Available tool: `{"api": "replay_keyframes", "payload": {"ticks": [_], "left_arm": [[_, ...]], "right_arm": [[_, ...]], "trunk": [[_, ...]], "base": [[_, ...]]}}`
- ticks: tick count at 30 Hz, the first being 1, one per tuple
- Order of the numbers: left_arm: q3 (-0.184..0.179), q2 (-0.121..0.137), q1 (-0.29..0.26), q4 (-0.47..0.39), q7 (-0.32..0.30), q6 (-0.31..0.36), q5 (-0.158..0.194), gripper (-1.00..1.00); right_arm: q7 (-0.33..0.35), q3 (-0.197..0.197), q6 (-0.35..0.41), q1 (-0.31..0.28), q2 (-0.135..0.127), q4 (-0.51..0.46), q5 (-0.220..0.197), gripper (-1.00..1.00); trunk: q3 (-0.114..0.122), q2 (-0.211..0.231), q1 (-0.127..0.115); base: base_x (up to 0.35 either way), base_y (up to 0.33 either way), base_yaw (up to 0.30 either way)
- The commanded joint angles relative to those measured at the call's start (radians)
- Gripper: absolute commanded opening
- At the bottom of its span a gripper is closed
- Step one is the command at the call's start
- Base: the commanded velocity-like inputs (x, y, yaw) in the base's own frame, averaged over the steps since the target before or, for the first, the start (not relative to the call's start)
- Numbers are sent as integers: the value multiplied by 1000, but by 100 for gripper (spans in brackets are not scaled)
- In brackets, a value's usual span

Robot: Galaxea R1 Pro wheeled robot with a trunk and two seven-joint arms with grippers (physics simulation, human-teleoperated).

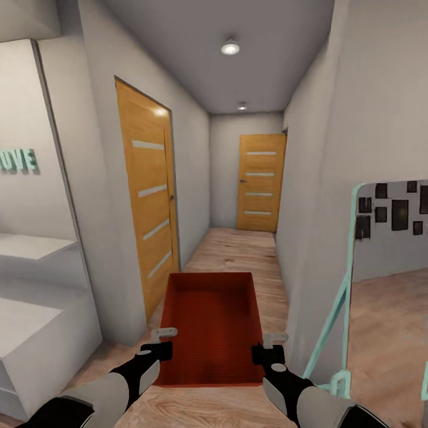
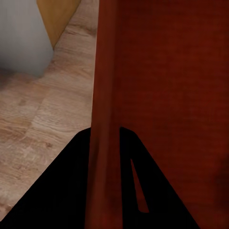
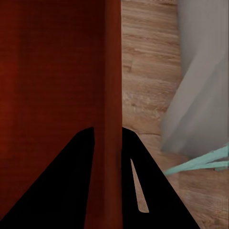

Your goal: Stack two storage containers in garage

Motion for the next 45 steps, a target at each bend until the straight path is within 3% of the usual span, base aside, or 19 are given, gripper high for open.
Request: {"api": "replay_keyframes", "payload": {"ticks": [1, 19, 31, 45], "left_arm": [[66, 3, -2, -3, 83, -11, -3, -100], [66, 4, -2, -1, 82, -13, -3, -100], [66, 4, -2, -1, 81, -14, -3, -100], [66, 4, -2, -1, 81, -14, -3, -100]], "right_arm": [[15, 16, 2, 0, 0, 0, -12, -100], [15, 15, 1, 0, 0, 0, -11, -100], [16, 16, 2, 0, 0, 0, -12, -100], [16, 16, 2, -1, -1, 0, -12, -100]], "trunk": [[-2, -1, 1], [-2, -1, 1], [-2, -1, 1], [-2, -1, 1]], "base": [[324, 168, -19], [324, 153, -10], [324, 9, -257], [324, 0, -16]]}}
